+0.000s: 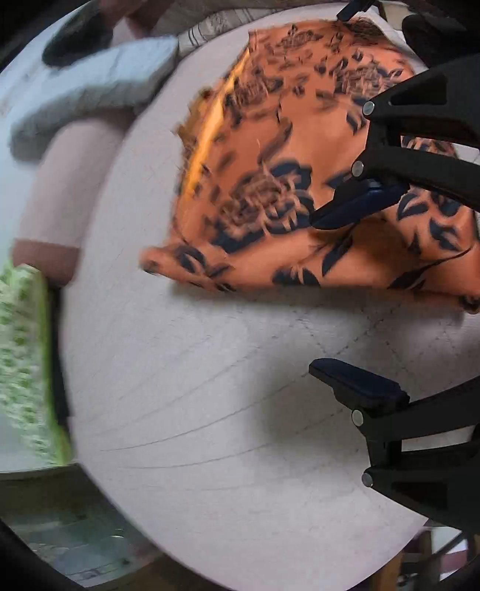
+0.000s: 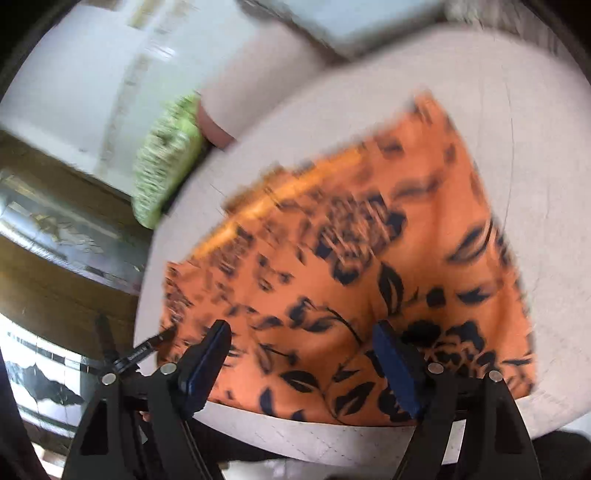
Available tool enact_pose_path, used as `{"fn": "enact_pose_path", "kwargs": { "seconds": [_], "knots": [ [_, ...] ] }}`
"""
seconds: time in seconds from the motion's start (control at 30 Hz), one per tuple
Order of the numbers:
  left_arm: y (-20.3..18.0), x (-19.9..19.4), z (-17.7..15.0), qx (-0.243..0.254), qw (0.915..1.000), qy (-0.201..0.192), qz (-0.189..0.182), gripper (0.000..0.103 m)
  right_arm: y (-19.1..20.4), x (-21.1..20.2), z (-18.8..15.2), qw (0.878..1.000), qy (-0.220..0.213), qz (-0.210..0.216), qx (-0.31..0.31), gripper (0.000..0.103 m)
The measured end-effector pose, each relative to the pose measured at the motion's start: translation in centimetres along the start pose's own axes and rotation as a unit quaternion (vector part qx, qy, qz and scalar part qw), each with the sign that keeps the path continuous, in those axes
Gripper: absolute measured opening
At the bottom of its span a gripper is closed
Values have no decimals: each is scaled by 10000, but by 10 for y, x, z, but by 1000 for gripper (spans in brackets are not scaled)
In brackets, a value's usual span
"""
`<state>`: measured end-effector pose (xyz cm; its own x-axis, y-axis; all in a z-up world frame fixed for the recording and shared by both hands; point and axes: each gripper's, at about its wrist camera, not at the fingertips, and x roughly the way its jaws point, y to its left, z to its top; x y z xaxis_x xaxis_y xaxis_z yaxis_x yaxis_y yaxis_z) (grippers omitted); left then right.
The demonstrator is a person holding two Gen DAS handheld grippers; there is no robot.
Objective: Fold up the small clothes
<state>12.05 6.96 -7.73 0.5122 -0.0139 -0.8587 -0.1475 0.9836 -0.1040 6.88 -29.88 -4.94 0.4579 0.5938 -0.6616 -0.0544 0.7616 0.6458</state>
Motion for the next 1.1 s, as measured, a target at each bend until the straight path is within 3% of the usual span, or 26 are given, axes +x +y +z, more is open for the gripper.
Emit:
{"fn": "enact_pose_path", "kwargs": {
  "seconds": [0.07,0.13,0.17,0.23,0.3,0.4,0.47,0.57,0.77,0.83,1.0,1.1],
  "knots": [
    [-7,-5,-5,216,9997,-82,128,74,-5,-2,-1,9999,-46,-92,-57,88],
    [-15,16,-12,462,9968,303,577,75,-31,21,-2,9975,472,-423,308,86],
    [-13,15,-14,369,9969,326,606,75,-38,22,-3,9972,433,-327,513,86],
    [-15,1,-10,12,9991,21,427,74,-34,3,-1,9974,52,-81,708,86],
    [-27,-18,-8,-2,9993,-261,270,74,-25,-25,-3,9970,-369,52,671,86],
    [-57,-36,-8,161,9973,-707,81,79,-34,-49,-25,9917,-562,285,1123,86],
    [-74,-34,-12,246,9968,-753,-95,79,-49,-52,-42,9865,-525,277,1527,86],
    [-95,-24,-17,394,9971,-637,-161,79,-71,-40,-58,9804,-397,62,1931,86],
    [-103,-12,-29,454,9978,-478,-79,79,-110,-22,-51,9595,-586,184,2751,86],
    [-102,-3,-30,444,9980,-444,-56,79,-108,-22,-45,9613,-668,342,2650,84],
    [-101,13,-35,454,9988,-127,92,79,-110,-14,-41,9622,-750,153,2614,84],
    [-103,14,-35,485,9987,-127,94,79,-107,-21,-37,9640,-746,44,2553,84]
  ]
}}
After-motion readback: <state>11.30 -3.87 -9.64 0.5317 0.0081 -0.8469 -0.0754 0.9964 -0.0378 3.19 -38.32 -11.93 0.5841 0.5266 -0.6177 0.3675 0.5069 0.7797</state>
